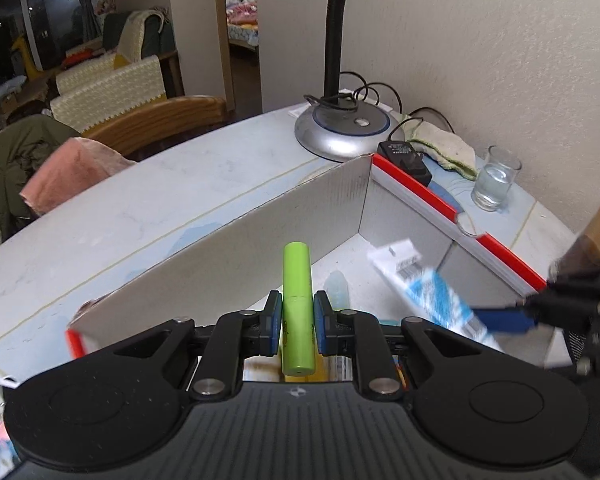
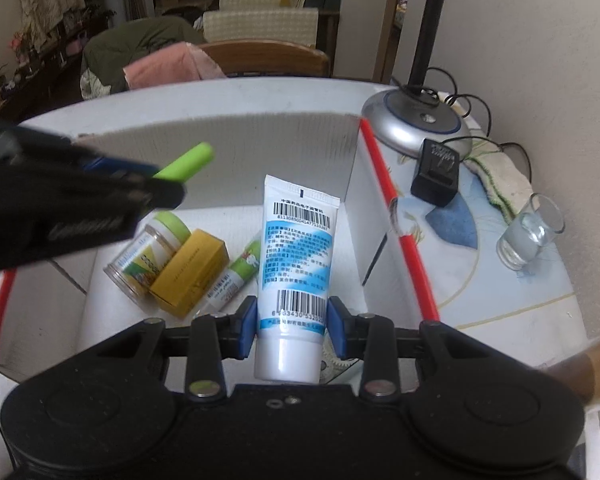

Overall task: Organize rigid objects
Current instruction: 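Carry the highlighter and cream tube with both tools into the shoebox, then open both tools to release the highlighter and tube inside the box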

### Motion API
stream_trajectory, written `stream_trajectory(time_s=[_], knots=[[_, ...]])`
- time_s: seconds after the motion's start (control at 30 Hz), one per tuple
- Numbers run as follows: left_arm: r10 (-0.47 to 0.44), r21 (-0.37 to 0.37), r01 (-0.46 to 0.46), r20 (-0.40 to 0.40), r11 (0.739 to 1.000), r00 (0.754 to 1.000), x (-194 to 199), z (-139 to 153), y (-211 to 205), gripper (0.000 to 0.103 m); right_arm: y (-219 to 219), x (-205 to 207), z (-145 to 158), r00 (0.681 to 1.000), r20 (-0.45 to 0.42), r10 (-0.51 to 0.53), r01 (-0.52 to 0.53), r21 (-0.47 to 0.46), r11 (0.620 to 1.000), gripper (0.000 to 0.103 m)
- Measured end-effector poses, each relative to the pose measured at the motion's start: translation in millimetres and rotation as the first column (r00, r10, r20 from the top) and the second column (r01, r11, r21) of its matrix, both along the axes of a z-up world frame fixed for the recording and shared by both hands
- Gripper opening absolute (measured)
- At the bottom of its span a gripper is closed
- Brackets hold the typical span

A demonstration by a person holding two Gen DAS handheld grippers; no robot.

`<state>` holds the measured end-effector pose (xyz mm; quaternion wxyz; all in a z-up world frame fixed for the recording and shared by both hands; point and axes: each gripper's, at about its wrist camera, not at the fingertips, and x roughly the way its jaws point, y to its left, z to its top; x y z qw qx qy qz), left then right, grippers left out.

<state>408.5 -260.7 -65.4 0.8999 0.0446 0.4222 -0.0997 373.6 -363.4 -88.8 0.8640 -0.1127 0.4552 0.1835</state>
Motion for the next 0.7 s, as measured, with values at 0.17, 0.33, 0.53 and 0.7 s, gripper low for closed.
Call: stream_trajectory(time_s=[0.17, 0.33, 0.53, 0.7], knots=[[-0.014, -0.007, 0.014, -0.047, 1.000, 0.999, 19, -17, -6, 0.016, 6, 5, -13, 1.000, -0.024, 0.010, -0.011, -0.035, 0.999, 0.035], [-0.015, -0.017, 0.013, -0.097, 1.000, 0.995, 31, -34, -10, 0.016, 10, 11, -24, 0.999, -0.040, -0.012, 0.009, -0.071, 0.997, 0.035], [-0.037, -0.042, 0.032, -0.135, 0.999, 0.990, 38, -47, -16, 0.016, 12, 15, -33, 0.997, -0.067, -0.036, 0.031, -0.083, 0.996, 0.035], [-0.056, -0.034, 0.051, -0.180, 0.998, 0.982, 41, -57, -21, 0.016, 9, 17, -39, 0.995, -0.085, -0.052, 0.044, -0.085, 0.995, 0.035]])
